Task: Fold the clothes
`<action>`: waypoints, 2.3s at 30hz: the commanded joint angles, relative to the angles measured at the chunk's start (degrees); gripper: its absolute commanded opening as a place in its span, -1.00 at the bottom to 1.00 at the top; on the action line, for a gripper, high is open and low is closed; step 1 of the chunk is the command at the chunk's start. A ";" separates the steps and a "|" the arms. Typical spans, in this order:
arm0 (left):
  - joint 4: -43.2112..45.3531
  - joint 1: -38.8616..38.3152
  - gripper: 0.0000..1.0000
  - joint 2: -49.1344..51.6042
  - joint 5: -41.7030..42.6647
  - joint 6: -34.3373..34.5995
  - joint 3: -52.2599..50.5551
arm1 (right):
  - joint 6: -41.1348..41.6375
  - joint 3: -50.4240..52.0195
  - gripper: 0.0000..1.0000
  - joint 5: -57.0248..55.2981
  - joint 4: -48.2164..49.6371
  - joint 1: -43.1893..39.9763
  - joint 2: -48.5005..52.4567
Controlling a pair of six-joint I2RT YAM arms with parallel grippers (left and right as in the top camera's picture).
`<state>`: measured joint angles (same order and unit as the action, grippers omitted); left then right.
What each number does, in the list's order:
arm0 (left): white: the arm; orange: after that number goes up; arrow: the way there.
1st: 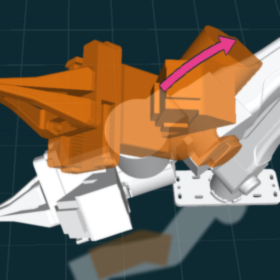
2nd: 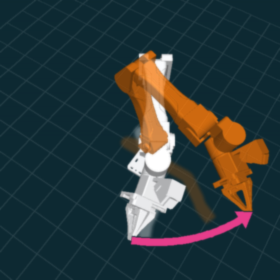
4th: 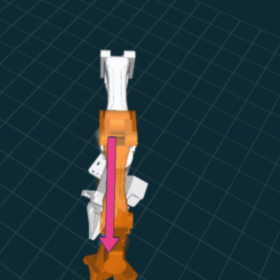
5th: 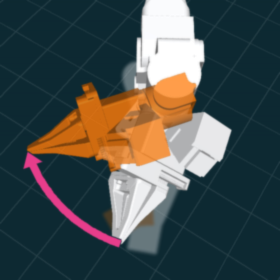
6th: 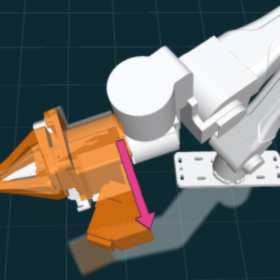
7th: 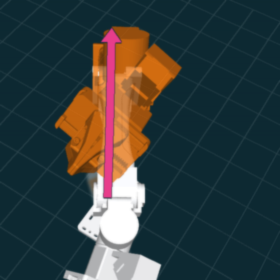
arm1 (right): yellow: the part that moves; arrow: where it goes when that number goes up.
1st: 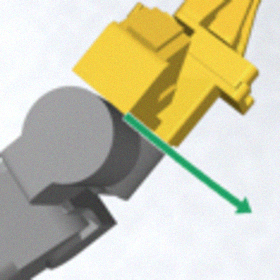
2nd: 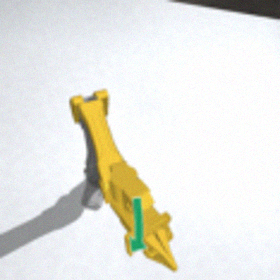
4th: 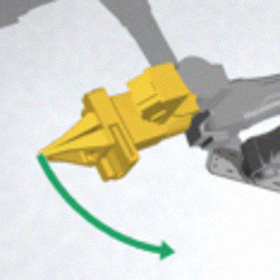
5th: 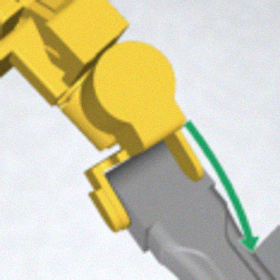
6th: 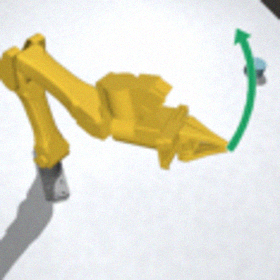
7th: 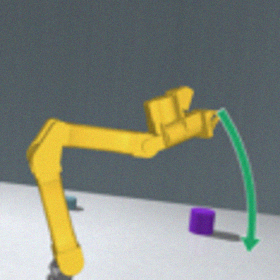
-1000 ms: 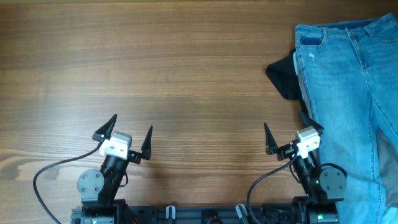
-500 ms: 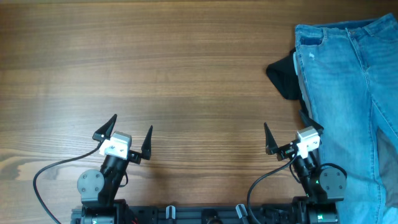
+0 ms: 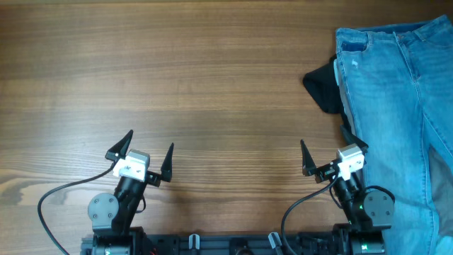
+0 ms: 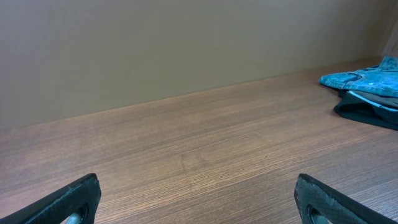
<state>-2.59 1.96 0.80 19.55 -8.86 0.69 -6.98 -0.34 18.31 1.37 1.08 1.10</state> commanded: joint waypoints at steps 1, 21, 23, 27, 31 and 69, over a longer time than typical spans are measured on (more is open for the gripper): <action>0.00 -0.35 1.00 0.02 0.28 0.50 -0.35 | -0.50 0.04 1.00 -0.31 0.22 0.24 -0.31; 0.00 -0.35 1.00 0.02 0.28 0.50 -0.35 | -0.52 0.04 0.99 -0.31 0.22 0.24 -0.31; 0.00 -0.35 1.00 0.02 0.28 0.52 -0.35 | -0.52 0.04 0.99 -0.31 0.22 0.24 -0.31; 0.00 -0.35 1.00 0.02 0.28 0.50 -0.35 | -0.50 0.04 0.99 -0.33 0.22 0.24 -0.31; 0.00 -0.35 1.00 0.02 0.28 0.50 -0.37 | -0.50 0.04 0.99 -0.33 0.22 0.24 -0.31; -55.78 -0.35 1.00 68.96 6.58 1.86 82.79 | 21.03 -90.62 0.93 -21.49 -46.64 -4.72 95.91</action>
<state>-57.71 1.76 70.06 24.97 -7.16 82.52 10.13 -89.84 9.93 -48.62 -1.28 91.53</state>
